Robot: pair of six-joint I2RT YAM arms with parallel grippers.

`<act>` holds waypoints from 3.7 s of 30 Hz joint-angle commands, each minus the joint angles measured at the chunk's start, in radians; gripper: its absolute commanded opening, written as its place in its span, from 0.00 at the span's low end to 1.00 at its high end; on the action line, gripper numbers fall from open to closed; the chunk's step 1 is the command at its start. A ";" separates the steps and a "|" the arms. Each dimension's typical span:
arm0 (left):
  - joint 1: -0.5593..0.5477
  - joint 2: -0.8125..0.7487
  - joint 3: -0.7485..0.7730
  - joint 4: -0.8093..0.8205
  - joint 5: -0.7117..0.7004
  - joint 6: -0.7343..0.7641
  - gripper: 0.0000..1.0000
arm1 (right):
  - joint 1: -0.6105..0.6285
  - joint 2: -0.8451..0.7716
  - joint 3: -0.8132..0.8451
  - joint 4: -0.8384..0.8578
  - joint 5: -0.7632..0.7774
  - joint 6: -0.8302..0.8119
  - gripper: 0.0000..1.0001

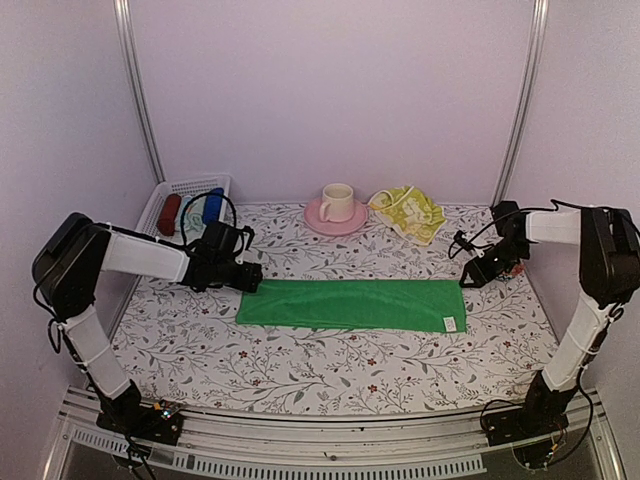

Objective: Roll the towels
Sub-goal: Smooth out the towel at the center of the board.

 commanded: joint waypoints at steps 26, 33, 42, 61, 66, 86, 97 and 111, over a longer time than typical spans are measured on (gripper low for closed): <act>0.100 0.035 -0.067 0.054 0.273 -0.074 0.70 | 0.003 0.110 0.035 -0.027 -0.184 0.071 0.15; 0.112 0.046 -0.064 0.074 0.340 -0.087 0.66 | 0.004 0.096 0.034 -0.011 -0.158 0.088 0.03; 0.137 0.056 -0.060 0.087 0.358 -0.107 0.56 | 0.003 0.044 0.039 0.011 -0.153 0.090 0.02; 0.082 0.155 0.040 -0.046 0.069 -0.056 0.39 | -0.005 0.054 0.126 -0.042 -0.188 0.110 0.02; 0.079 0.178 0.048 -0.055 0.046 -0.050 0.29 | -0.019 0.062 0.163 -0.068 -0.185 0.115 0.02; 0.063 0.235 0.089 -0.093 -0.057 -0.055 0.19 | -0.013 0.204 0.262 -0.009 0.037 0.183 0.07; 0.063 0.125 0.088 -0.081 -0.070 -0.061 0.75 | 0.014 0.077 0.195 0.014 0.066 0.140 0.36; 0.025 0.026 0.049 -0.073 0.027 -0.015 0.55 | 0.129 -0.035 -0.001 -0.014 -0.080 -0.046 0.20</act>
